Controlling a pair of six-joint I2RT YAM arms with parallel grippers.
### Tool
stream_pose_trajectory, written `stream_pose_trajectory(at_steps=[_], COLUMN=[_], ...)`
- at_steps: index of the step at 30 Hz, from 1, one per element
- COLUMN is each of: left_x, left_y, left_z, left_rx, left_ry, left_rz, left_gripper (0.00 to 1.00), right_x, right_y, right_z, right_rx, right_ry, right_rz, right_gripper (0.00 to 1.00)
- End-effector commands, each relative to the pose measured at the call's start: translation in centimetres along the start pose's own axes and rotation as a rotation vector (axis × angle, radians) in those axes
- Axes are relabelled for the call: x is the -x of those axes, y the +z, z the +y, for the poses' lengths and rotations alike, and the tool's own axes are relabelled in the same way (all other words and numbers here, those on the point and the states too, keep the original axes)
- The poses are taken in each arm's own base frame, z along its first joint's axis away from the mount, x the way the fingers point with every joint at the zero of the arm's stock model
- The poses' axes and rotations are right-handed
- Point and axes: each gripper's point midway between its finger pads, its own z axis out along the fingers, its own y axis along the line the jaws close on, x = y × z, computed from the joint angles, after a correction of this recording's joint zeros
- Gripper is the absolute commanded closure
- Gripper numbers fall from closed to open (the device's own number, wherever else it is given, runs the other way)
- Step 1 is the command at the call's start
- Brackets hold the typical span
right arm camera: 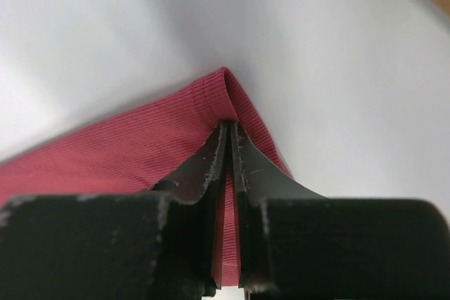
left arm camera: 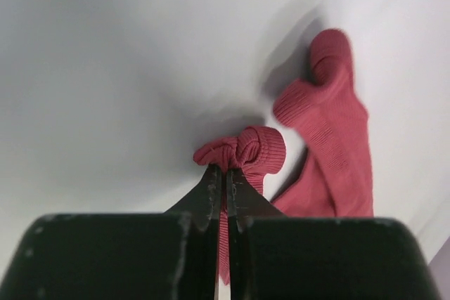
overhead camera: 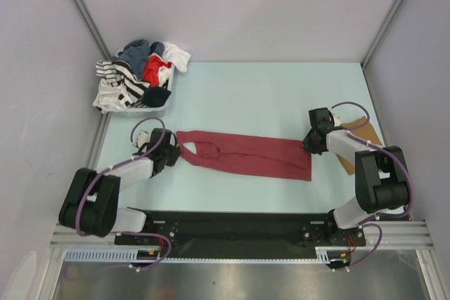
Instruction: Fold and stack the tank tops
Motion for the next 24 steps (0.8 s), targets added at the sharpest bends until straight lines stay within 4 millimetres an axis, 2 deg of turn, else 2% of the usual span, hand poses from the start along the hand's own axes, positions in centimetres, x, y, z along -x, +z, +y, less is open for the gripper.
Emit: stream_pose_trajectory(at_steps=[1,2,3,5,6,8,9,11,12,13,14,16,17,18,20,21,22,23,24], left_x=[1.0,1.1,1.5,0.9,1.4,1.2,1.4,0.6,0.7,0.5,-0.4,-1.1,-1.3,-2.4,-3.3,-3.3,-4.3,-4.6,-5.1], left_y=[2.1,2.6,3.1,4.9,5.2,6.4,6.7,7.9,8.4,8.8,9.8,10.3,10.6,11.4,12.2,12.3,13.4,13.8,13.9], left_z=[-2.8,-3.2,-4.6,-4.4,-5.9,-6.1,-7.3,-7.4,-8.9,-9.7,-9.4,-11.8,-14.0,-14.0,-15.2,-17.4,-17.2,-17.8,-19.6], left_rx=[-0.016,-0.009,-0.020,0.027,0.015,0.034,0.017,0.027,0.008,-0.002,0.011,-0.007,-0.045,-0.037,-0.055,-0.097,-0.084,-0.091,-0.127], left_ry=[-0.010,-0.009,-0.013,-0.004,-0.005,0.008,0.002,0.018,0.027,0.037,0.076,0.117,0.143,0.168,0.187,0.185,0.199,0.203,0.206], left_rz=[-0.023,-0.024,-0.029,-0.009,-0.017,-0.012,-0.013,0.022,0.028,0.035,0.062,0.091,0.104,0.127,0.142,0.138,0.154,0.159,0.167], left_gripper=[1.00,1.00,1.00,1.00,1.00,1.00,1.00,0.99,1.00,1.00,1.00,1.00,1.00,1.00,1.00,1.00,1.00,1.00,1.00], right_x=[-2.7,-3.1,-3.5,-4.8,-5.4,-6.8,-7.5,-9.9,-10.8,-11.8,-13.2,-15.2,-16.6,-17.3,-18.5,-19.8,-20.2,-20.7,-21.7], right_y=[-1.1,-1.3,-1.5,-2.0,-2.2,-2.6,-2.7,-3.1,-3.3,-3.5,-4.1,-4.8,-5.5,-6.2,-7.2,-8.0,-8.5,-9.0,-9.6], right_z=[-2.0,-2.2,-2.1,-2.2,-2.1,-2.0,-1.7,-1.5,-1.3,-1.2,-0.5,-0.4,0.2,0.6,0.8,1.1,1.0,1.1,0.9], right_rx=[-0.060,-0.065,-0.060,-0.078,-0.076,-0.084,-0.072,-0.064,-0.051,-0.046,-0.026,-0.024,0.001,0.013,0.016,0.029,0.021,0.024,0.027], right_ry=[0.061,0.064,0.065,0.057,0.046,0.026,0.011,-0.014,-0.029,-0.034,-0.071,-0.075,-0.112,-0.091,-0.100,-0.136,-0.111,-0.113,-0.133], right_rz=[0.053,0.060,0.071,0.096,0.109,0.142,0.157,0.203,0.223,0.245,0.260,0.279,0.288,0.288,0.297,0.308,0.313,0.320,0.328], right_gripper=[0.92,0.92,0.92,0.93,0.93,0.94,0.94,0.98,0.98,1.00,1.00,1.00,1.00,1.00,0.99,0.98,0.98,0.97,0.97])
